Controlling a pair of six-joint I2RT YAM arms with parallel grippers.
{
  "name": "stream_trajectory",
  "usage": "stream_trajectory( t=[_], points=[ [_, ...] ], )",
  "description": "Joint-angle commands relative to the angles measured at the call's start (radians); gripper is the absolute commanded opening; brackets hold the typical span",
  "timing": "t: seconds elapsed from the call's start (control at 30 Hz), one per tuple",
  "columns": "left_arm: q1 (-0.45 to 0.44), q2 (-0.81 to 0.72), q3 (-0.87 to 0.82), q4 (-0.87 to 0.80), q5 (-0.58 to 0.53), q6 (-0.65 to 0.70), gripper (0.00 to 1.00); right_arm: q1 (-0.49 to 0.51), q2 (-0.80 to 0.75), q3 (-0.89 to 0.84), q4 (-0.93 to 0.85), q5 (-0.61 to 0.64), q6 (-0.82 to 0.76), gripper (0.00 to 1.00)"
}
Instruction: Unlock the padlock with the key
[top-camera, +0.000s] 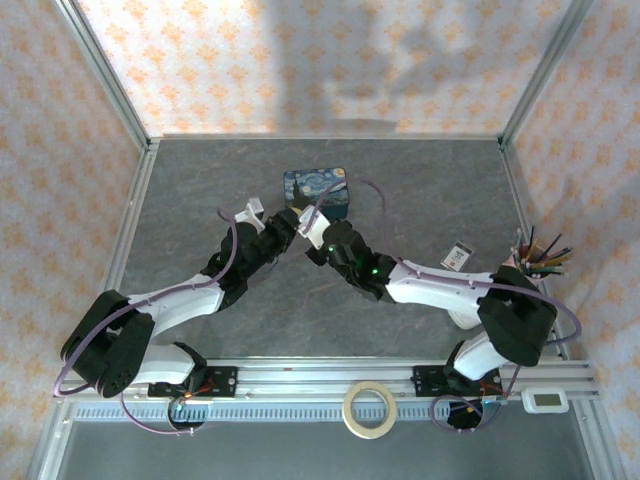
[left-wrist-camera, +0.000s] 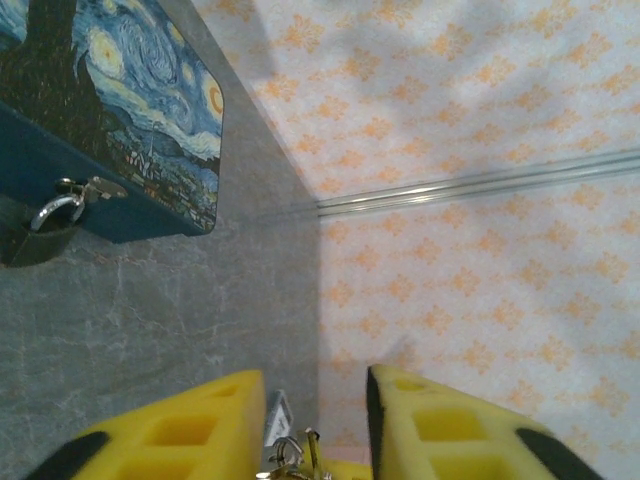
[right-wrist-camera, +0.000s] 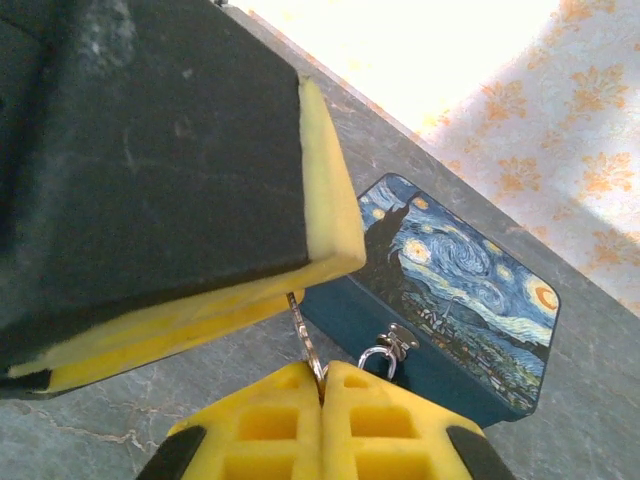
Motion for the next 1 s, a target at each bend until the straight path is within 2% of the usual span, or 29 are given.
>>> stream_trajectory(
  t=[0.0,0.13,0.27,0.3,0.33,0.37,0.4,0.43,0.5,0.57,0.7,0.97],
  points=[
    [-0.012,0.020,0.017,0.039,0.009,-0.005,0.24,0.024,0.025,0.034,0.029,0.073,-0.052,0.00],
    [-0.011,0.037,0.032,0.038,0.019,-0.001,0.15,0.038,0.034,0.035,0.028,0.091,-0.074,0.00],
    [-0.011,0.045,0.034,0.035,0.018,0.003,0.00,0.039,0.015,0.029,0.032,0.085,-0.067,0.00],
    [-0.011,0.043,0.032,0.035,0.014,0.008,0.00,0.040,0.003,0.029,0.029,0.078,-0.046,0.00],
    [-0.010,0.039,0.030,0.032,0.007,0.018,0.00,0.039,-0.014,0.028,0.020,0.062,-0.021,0.01],
    [-0.010,0.034,0.027,0.032,-0.001,0.031,0.00,0.037,-0.030,0.027,0.009,0.035,0.001,0.09],
    [-0.010,0.026,0.022,0.036,-0.011,0.055,0.00,0.027,-0.051,0.025,-0.008,-0.015,0.030,0.20],
    [-0.010,0.019,0.016,0.045,-0.019,0.078,0.00,0.012,-0.072,0.024,-0.023,-0.062,0.062,0.27],
    [-0.009,-0.002,-0.001,0.080,-0.029,0.142,0.00,-0.036,-0.116,0.023,-0.053,-0.185,0.159,0.36],
    [-0.010,-0.024,-0.015,0.112,-0.036,0.205,0.00,-0.091,-0.155,0.019,-0.053,-0.290,0.276,0.40],
    [-0.010,-0.068,-0.032,0.136,-0.039,0.328,0.00,-0.161,-0.210,-0.013,0.013,-0.418,0.507,0.47],
    [-0.008,-0.121,-0.134,0.378,0.031,0.451,0.00,-0.241,-0.183,-0.067,0.210,-0.714,0.832,0.48]
  ],
)
